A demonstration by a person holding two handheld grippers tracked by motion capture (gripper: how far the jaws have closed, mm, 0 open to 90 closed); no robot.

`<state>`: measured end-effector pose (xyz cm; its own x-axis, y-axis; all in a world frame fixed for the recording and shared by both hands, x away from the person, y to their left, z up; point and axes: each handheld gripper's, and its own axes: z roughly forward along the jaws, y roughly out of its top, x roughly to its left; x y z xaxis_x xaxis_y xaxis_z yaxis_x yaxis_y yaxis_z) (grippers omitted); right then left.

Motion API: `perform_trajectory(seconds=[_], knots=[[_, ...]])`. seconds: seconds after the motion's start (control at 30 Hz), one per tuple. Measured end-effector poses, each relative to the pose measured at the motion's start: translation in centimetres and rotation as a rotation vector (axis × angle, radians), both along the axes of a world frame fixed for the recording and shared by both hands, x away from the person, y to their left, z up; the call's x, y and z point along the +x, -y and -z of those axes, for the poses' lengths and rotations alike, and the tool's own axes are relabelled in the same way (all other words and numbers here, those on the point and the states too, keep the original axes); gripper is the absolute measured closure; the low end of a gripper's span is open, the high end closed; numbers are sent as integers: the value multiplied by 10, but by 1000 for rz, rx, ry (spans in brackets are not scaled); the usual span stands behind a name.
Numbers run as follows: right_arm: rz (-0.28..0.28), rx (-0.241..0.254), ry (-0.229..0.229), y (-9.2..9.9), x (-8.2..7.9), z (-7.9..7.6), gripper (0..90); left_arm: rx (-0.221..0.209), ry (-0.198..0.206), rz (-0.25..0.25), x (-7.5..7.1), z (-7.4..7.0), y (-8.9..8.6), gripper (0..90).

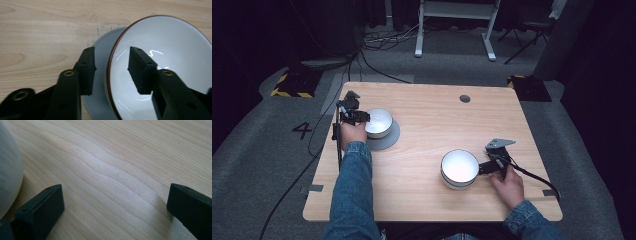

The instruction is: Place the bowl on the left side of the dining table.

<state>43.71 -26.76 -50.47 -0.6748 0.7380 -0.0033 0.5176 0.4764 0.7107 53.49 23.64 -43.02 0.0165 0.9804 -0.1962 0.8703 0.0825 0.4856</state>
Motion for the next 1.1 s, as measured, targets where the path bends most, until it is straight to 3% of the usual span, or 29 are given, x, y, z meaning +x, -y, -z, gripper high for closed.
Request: perform_trajectory(seconds=[0.1, 0.37, 0.6, 0.87, 0.93, 1.1], knots=[[0, 0, 0, 0, 0, 0, 12, 37, 28, 10, -1, -8, 3, 508], [-1, 0, 1, 0, 0, 0, 12, 36, 104, 66, -9, -29, 16, 460], [1, 1, 0, 0, 0, 0, 12, 49, 150, 153, -19, -50, 34, 458], [-1, -1, 0, 0, 0, 0, 12, 25, 214, 257, -42, -67, 44, 453], [-1, -1, 0, 0, 0, 0, 12, 16, 220, 271, -47, -70, 46, 451], [-1, -2, -1, 0, 0, 0, 12, 46, 214, 335, -60, -75, 53, 441]])
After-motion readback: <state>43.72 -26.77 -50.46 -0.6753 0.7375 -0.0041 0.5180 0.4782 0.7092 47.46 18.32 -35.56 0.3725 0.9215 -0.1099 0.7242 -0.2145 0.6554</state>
